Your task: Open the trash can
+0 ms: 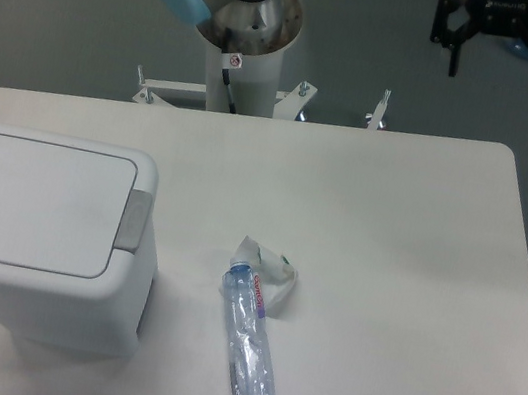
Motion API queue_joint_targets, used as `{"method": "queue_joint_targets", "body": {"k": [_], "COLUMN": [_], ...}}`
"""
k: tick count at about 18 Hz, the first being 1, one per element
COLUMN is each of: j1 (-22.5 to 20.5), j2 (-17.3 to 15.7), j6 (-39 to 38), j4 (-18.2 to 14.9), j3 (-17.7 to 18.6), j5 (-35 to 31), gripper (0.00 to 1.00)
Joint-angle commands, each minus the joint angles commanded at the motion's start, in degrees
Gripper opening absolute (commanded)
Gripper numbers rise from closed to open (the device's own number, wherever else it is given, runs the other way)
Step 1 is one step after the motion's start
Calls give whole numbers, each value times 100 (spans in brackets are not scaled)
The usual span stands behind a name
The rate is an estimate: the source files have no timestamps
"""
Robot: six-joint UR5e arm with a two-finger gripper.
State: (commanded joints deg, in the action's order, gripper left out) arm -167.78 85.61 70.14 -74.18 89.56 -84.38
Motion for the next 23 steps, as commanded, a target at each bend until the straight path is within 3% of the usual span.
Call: {"method": "queue_joint_targets", "body": {"k": [12,14,23], "j1": [167,307,1580], "j2": [88,166,544], "j6": [-271,-770,-3257], "j4": [0,52,991], "j3": [-53,-88,-53], "j5": [0,9,18], "gripper": [100,100,100]}}
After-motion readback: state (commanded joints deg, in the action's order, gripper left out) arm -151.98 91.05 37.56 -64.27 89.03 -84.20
